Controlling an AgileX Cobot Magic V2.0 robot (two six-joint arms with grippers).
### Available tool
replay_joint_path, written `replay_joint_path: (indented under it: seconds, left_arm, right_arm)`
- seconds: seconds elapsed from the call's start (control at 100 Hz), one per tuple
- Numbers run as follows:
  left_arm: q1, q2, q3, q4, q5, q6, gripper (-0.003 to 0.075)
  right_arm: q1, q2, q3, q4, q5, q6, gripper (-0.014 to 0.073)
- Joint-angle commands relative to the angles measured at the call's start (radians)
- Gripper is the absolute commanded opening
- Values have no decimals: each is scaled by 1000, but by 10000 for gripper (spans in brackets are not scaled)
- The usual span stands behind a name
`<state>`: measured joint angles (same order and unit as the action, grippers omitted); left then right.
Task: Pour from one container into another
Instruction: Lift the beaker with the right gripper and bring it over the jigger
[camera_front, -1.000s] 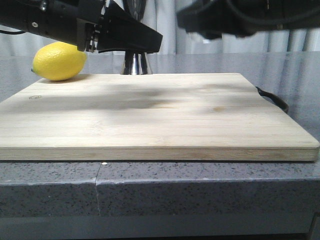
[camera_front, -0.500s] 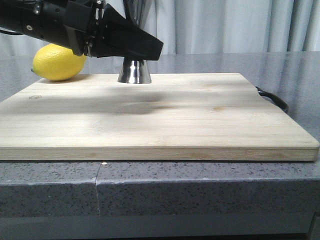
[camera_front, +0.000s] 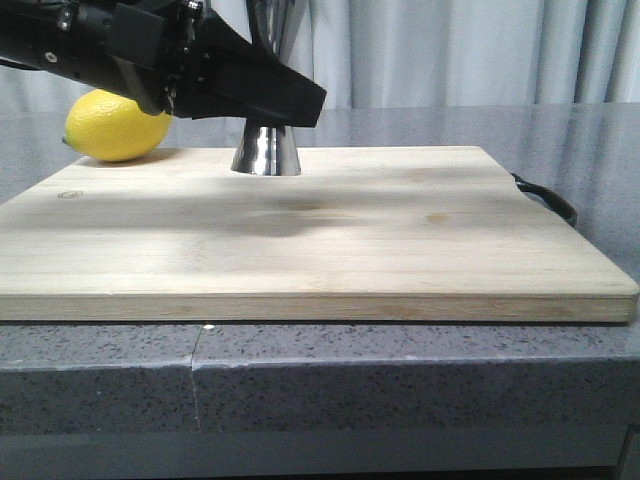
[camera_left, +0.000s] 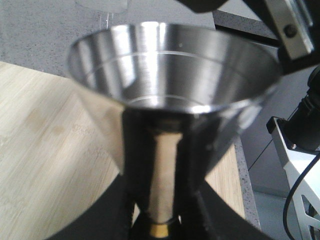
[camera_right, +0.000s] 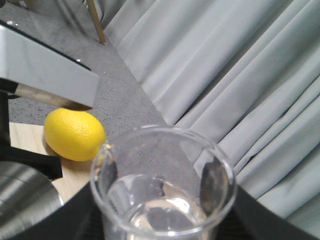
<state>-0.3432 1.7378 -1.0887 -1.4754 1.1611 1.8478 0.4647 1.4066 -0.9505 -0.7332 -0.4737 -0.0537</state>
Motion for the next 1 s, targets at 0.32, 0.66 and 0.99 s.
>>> replay_joint_path:
  seconds: [0.32, 0.66, 0.99]
  left_arm:
    - [-9, -51, -32, -46, 117, 5, -19]
    - [-9, -51, -32, -46, 117, 5, -19]
    - [-9, -51, -32, -62, 117, 7, -19]
  right_arm:
    - [0, -41, -64, -96, -3, -8, 108]
    - [0, -41, -109, -179, 30, -8, 108]
    - [0, -41, -109, -267, 36, -8, 108]
